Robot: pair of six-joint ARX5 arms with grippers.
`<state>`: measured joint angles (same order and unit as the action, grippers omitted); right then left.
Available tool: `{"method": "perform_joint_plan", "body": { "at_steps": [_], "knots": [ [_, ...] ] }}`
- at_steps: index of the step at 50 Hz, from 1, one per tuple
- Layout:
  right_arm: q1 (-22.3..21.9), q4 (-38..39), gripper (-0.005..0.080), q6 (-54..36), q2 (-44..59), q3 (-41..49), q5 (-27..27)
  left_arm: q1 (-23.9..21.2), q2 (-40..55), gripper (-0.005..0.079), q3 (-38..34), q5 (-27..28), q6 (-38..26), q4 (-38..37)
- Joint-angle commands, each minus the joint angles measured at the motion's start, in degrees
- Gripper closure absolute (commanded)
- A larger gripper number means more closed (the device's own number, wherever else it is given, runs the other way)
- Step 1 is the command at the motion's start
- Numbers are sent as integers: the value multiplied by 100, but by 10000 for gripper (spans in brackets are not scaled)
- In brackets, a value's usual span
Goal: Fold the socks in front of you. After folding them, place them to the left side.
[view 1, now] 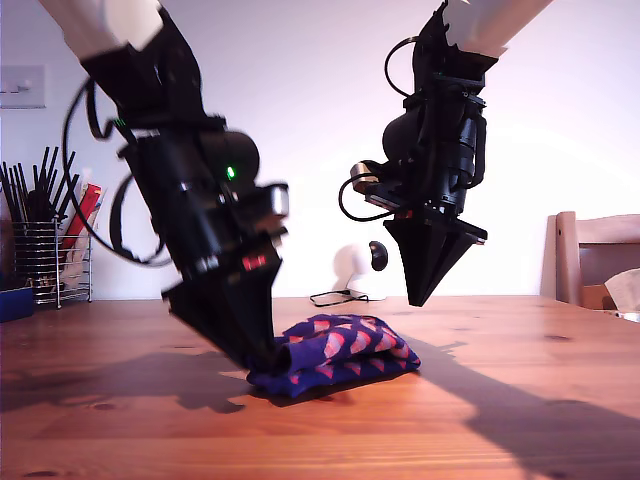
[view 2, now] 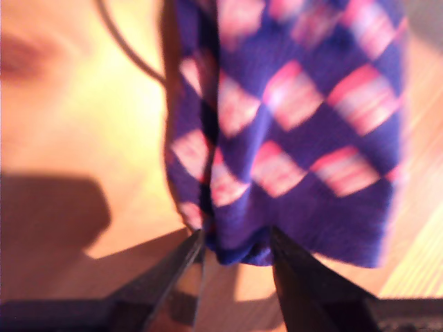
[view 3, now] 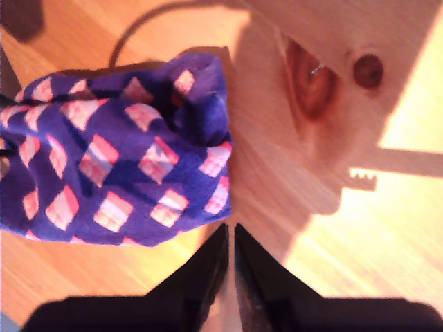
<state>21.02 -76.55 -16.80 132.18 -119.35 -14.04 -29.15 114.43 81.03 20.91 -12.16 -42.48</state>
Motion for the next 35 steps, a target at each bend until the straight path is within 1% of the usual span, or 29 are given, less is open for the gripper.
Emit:
{"method": "perform_joint_plan", "body": {
  "at_steps": [1, 5, 7, 13, 14, 16, 22, 35],
  "knots": [
    [-46, 9, 763, -63, -68, 13, -22, -9, -192, 475, -105, 2, 24, 17],
    [-59, 31, 763, -70, -68, 13, -35, -9, -205, 488, -87, 13, 81, 9],
    [-85, 44, 763, -94, -68, 13, -44, -9, -205, 528, -74, 63, 101, 15],
    [-144, 79, 763, -105, -68, 13, -39, -11, -205, 776, -74, 557, 127, 251],
    [-160, 85, 763, -105, -68, 13, -39, -15, -205, 760, -74, 638, 133, 348],
    [-179, 94, 763, -103, -68, 13, -42, -39, -205, 762, -74, 732, 136, 531],
    [-273, 79, 763, -103, -68, 13, -42, -138, -203, 762, -74, 734, 319, 1099],
    [-452, 33, 763, -101, -68, 13, -37, -330, -24, 762, -74, 717, 490, 2339]
  ]
}}
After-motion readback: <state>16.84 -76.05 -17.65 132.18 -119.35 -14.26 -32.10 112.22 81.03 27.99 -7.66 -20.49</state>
